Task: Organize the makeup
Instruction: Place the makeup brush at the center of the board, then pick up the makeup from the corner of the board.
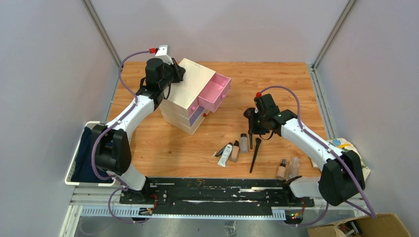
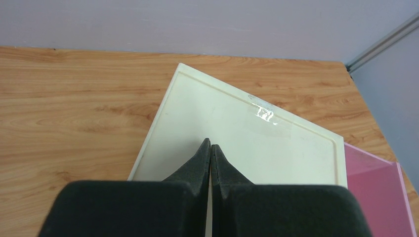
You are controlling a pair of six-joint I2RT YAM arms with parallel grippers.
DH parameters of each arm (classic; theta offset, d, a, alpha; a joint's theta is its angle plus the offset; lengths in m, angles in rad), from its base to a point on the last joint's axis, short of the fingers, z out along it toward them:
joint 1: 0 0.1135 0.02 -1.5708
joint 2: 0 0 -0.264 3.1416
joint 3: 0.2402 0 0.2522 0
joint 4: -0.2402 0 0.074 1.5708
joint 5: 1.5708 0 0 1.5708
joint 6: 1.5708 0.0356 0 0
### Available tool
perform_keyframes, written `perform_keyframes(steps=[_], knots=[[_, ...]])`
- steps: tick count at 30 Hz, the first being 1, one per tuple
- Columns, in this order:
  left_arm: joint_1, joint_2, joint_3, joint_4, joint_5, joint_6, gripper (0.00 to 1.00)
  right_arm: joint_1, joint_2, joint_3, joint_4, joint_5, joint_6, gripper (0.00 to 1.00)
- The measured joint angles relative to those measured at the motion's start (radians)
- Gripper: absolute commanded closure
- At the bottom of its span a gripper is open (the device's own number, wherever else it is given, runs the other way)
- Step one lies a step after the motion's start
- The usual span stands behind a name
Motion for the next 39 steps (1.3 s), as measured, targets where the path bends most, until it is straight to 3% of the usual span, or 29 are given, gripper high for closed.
perform_keyframes(steps=[14,20,23,32,39], knots=[[0.0,0.0,0.0,0.0,0.0,0.0,1.0,0.0,0.036,0.0,0.0,0.019,-0.003,0.98],[0.0,0.0,0.0,0.0,0.0,0.0,1.0,0.0,0.078,0.003,-0.003,0.041,-0.007,0.51],[0.0,0.0,0.0,0.0,0.0,0.0,1.0,0.0,0.102,0.007,-0.005,0.045,-0.008,0.41],[0.0,0.0,0.0,-0.001,0.005,0.0,1.0,0.0,0.072,0.066,-0.1,0.173,0.005,0.49],[0.004,-0.012,-0.006,-0.012,0.035,-0.008,1.0,0.0,-0.069,0.057,-0.312,0.371,0.096,0.52]])
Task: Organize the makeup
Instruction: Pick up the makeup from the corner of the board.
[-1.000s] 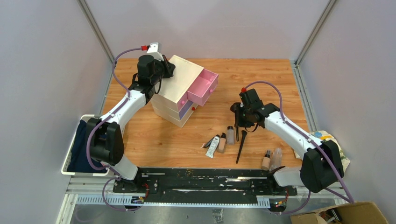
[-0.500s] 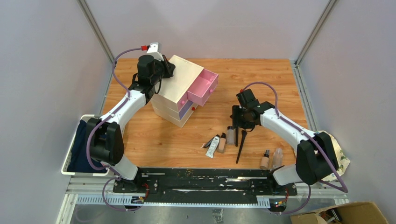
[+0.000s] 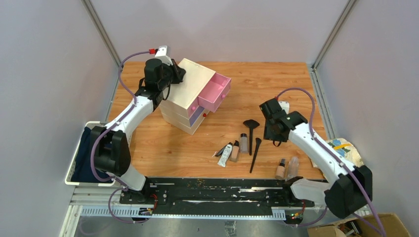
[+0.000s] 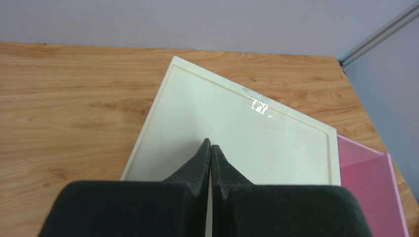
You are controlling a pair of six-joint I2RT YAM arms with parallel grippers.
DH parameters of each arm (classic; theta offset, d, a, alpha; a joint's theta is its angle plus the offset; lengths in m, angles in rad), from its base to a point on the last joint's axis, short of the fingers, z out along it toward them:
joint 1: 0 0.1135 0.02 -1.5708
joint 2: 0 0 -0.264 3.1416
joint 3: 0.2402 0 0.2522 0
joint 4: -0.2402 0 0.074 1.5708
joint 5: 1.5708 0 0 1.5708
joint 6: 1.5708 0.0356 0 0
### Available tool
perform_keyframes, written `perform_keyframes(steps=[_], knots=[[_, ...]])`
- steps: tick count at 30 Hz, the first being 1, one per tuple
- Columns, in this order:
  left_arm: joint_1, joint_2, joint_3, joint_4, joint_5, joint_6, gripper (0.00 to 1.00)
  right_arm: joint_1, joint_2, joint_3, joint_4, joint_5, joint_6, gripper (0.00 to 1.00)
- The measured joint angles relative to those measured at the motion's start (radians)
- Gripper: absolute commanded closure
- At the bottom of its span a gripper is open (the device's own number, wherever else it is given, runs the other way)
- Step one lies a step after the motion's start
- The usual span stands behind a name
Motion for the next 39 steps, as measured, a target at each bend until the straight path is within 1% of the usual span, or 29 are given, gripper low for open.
perform_keyframes(steps=[3,5,8,10,13,15,19,20,21,22,23,27,30,35,39], knots=[[0.001,-0.008,-0.011,0.005,0.023,-0.005,1.0,-0.004,-0.097,-0.058,-0.073,0.032,0.056,0.54],[0.001,-0.015,-0.022,0.008,0.04,-0.014,1.0,-0.01,-0.159,-0.102,-0.11,0.036,0.089,0.54],[0.001,-0.019,-0.031,0.015,0.066,-0.029,1.0,-0.016,-0.238,-0.151,-0.166,0.027,0.136,0.58],[0.001,-0.019,-0.034,0.021,0.084,-0.041,1.0,-0.018,-0.25,-0.155,-0.195,0.014,0.163,0.61],[0.001,-0.019,-0.041,0.032,0.109,-0.052,1.0,-0.018,-0.249,-0.184,-0.221,-0.034,0.199,0.62],[0.001,-0.019,-0.045,0.038,0.116,-0.052,1.0,-0.018,-0.251,-0.227,-0.23,-0.078,0.226,0.6],[0.001,-0.019,-0.051,0.049,0.126,-0.051,1.0,-0.018,-0.286,-0.347,-0.252,-0.161,0.293,0.52],[0.001,-0.019,-0.054,0.053,0.129,-0.052,1.0,-0.018,-0.298,-0.366,-0.259,-0.173,0.306,0.49],[0.001,-0.019,-0.057,0.06,0.134,-0.052,1.0,-0.018,-0.313,-0.386,-0.267,-0.187,0.324,0.42],[0.001,-0.019,-0.06,0.067,0.138,-0.053,1.0,-0.018,-0.329,-0.4,-0.264,-0.193,0.343,0.37],[0.001,-0.019,-0.063,0.071,0.141,-0.052,1.0,-0.018,-0.339,-0.401,-0.257,-0.197,0.357,0.36],[0.001,-0.019,-0.068,0.082,0.153,-0.051,1.0,-0.016,-0.392,-0.401,-0.235,-0.196,0.401,0.36],[0.001,-0.022,-0.074,0.091,0.157,-0.051,1.0,-0.016,-0.389,-0.4,-0.235,-0.183,0.423,0.38],[0.001,-0.029,-0.086,0.105,0.172,-0.048,1.0,-0.016,-0.34,-0.399,-0.247,-0.15,0.464,0.42],[0.001,-0.033,-0.094,0.112,0.181,-0.048,1.0,-0.015,-0.289,-0.389,-0.269,-0.121,0.507,0.43]])
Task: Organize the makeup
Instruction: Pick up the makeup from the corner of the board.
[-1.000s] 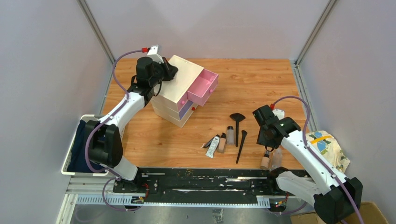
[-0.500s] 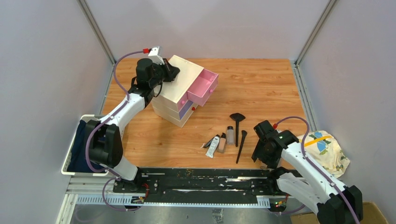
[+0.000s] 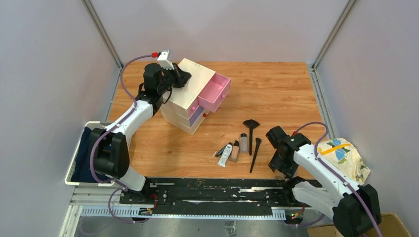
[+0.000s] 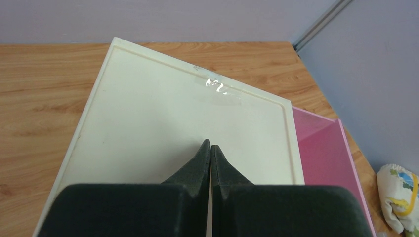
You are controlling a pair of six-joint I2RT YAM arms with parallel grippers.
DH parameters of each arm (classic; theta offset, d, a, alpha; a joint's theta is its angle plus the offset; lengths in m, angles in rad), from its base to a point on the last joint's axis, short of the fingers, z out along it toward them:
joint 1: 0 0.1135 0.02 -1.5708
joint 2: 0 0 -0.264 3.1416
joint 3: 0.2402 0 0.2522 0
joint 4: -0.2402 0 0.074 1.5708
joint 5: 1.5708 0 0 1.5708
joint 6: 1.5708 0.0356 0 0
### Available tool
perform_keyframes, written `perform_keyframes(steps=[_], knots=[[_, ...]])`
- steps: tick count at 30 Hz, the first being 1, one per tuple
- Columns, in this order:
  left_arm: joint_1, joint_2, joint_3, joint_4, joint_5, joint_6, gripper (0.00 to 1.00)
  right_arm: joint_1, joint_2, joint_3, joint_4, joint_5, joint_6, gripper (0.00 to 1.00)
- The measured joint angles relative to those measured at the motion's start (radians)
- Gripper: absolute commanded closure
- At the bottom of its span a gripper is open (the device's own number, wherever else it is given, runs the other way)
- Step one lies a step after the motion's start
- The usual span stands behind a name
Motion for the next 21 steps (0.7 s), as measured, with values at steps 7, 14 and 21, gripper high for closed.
perform_keyframes(steps=[7,14,21], knots=[[0.0,-0.001,-0.006,0.021,0.015,0.0,1.0,0.004,0.132,0.047,-0.049,0.042,0.02,0.44],[0.0,-0.001,-0.013,0.036,0.018,0.0,1.0,0.004,0.236,0.047,-0.006,0.041,0.008,0.49],[0.0,-0.002,-0.018,0.044,0.018,0.0,1.0,0.004,0.258,0.044,0.058,0.031,-0.01,0.54]])
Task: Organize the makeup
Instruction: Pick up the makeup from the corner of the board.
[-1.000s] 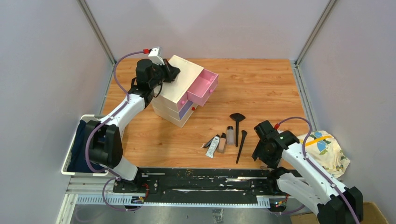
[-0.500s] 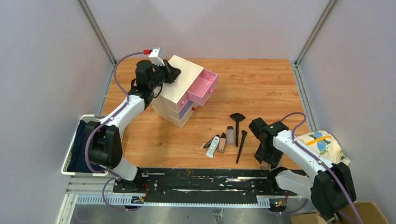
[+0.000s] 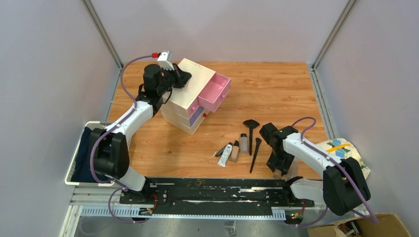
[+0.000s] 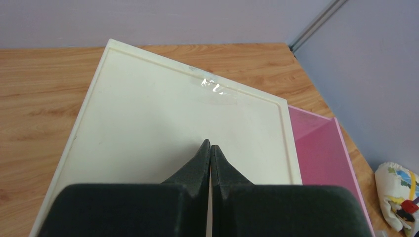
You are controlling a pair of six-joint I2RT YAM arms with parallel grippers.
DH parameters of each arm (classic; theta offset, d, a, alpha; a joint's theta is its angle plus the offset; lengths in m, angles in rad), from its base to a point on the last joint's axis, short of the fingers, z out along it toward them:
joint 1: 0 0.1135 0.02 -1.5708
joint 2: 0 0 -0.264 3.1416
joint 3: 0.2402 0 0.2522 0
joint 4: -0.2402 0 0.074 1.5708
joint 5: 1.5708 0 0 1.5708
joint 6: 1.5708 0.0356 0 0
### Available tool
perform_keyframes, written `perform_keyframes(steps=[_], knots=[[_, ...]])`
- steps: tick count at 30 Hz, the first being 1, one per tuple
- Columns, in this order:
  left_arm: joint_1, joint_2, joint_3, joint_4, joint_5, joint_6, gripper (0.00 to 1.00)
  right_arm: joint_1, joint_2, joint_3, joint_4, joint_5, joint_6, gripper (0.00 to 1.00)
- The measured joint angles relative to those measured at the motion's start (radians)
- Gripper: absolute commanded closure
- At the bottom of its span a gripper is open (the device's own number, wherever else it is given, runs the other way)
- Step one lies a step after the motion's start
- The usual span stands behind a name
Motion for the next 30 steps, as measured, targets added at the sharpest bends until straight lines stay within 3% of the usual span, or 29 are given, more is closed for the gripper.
perform_keyframes(steps=[7,17,20,26,28,30], knots=[[0.0,0.0,-0.002,0.004,0.0,0.0,1.0,0.0,0.029,-0.024,0.06,-0.021,-0.008,0.59],[0.0,0.0,-0.003,0.006,-0.001,-0.001,1.0,0.0,0.028,-0.028,0.071,-0.021,-0.021,0.93],[0.0,0.0,-0.004,0.008,-0.001,0.0,1.0,0.0,0.065,-0.014,0.071,-0.024,-0.035,0.92],[0.0,-0.001,-0.006,0.01,-0.002,0.0,1.0,0.007,0.132,0.01,0.073,-0.045,-0.076,0.79],[0.0,-0.001,-0.006,0.011,-0.002,0.0,1.0,0.016,0.134,0.01,0.078,-0.045,-0.087,0.8],[0.0,-0.002,-0.007,0.012,-0.003,0.0,1.0,0.021,0.132,0.006,0.084,-0.046,-0.097,0.89]])
